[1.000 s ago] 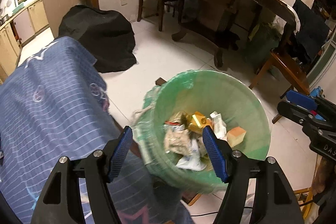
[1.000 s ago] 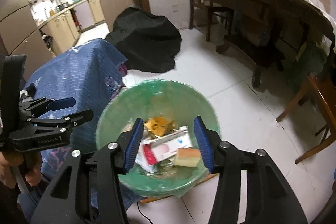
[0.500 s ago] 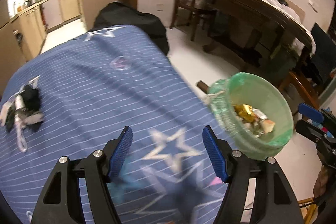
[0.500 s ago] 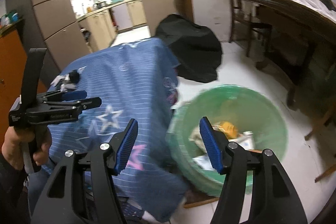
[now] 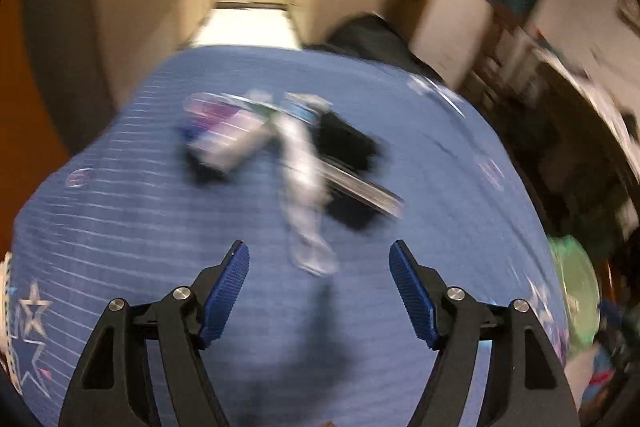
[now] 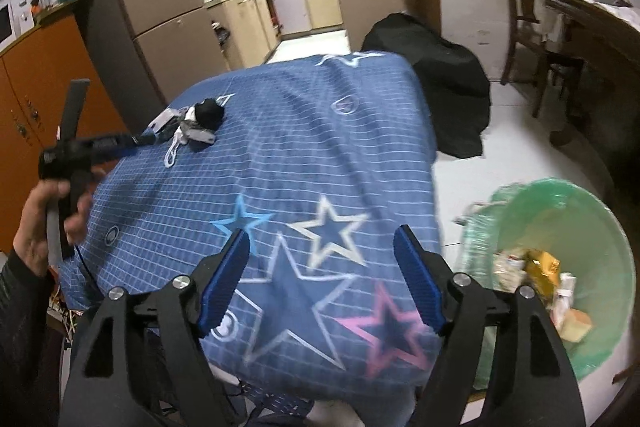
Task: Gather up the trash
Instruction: 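Move both tools back over the table, then grasp the blue medicine box with the left tool while the right tool grasps the white cord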
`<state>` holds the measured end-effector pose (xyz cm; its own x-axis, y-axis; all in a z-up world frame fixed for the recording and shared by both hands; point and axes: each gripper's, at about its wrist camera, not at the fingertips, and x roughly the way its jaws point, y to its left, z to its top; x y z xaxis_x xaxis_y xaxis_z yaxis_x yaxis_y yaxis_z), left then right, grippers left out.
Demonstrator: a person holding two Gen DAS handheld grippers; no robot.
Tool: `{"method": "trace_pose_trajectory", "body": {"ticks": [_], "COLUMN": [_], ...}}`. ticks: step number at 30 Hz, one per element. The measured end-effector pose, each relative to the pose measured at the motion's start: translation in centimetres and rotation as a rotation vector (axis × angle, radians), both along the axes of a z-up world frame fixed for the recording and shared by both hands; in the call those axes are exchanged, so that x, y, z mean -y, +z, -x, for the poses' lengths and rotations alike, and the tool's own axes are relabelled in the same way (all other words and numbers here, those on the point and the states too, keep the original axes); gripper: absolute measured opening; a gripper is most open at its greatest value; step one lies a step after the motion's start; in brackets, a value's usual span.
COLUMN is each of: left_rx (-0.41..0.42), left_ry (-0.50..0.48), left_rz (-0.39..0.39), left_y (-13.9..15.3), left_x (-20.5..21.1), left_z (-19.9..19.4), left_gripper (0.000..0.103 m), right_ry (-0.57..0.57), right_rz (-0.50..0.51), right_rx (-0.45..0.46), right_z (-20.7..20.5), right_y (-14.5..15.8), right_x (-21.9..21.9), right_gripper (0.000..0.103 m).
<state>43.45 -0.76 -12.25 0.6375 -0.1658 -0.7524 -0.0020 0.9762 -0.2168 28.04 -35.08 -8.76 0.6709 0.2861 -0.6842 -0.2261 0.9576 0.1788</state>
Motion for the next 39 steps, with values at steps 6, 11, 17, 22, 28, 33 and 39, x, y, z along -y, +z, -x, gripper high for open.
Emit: {"method": "trace_pose_trajectory", "body": {"ticks": [6, 11, 17, 22, 28, 33, 39], "left_rx": [0.043, 0.016, 0.0, 0.02, 0.013, -0.009, 0.007], "left_ry": [0.104, 0.003, -0.026, -0.088, -0.187, -0.217, -0.147], "left_rz": [0.013, -0.068, -0.054, -0.067, -0.084, -0.079, -0.055], "left_y": [0.8, -1.0, -3.1, -3.3, -3.3, -4.0, -4.4], "left_x": [-7.4, -6.9, -6.7, -5.5, -3.3, -3.1, -4.6], "left_z": [-5.0, -8.7, -11.5, -10.9, -6.6, -3.2, -0.8], "left_gripper": [0.097, 0.097, 0.096, 0.079, 0.077, 0.076, 0.076], "right_ry": [0.06, 0.099, 0.116, 0.148, 0.205, 0.247, 0.329], "right_rz": [-0.009, -0.009, -0.008, -0.009, -0.028, -0.035, -0.046], "right_rx": [-0.03, -0.048, -0.066, -0.067, -0.054, -0.041, -0.055], "right_z": [-2.0, -3.3, -4.4, -5.7, -8.2, -10.8, -12.0], "right_y": [-1.1, -1.6, -1.9, -1.8, -1.2, -0.5, -0.7], "right_x": [-3.7, -6.1, -7.4, -8.9, -11.3, -13.8, -18.0], "right_gripper": [0.075, 0.075, 0.076, 0.076, 0.076, 0.075, 0.048]}}
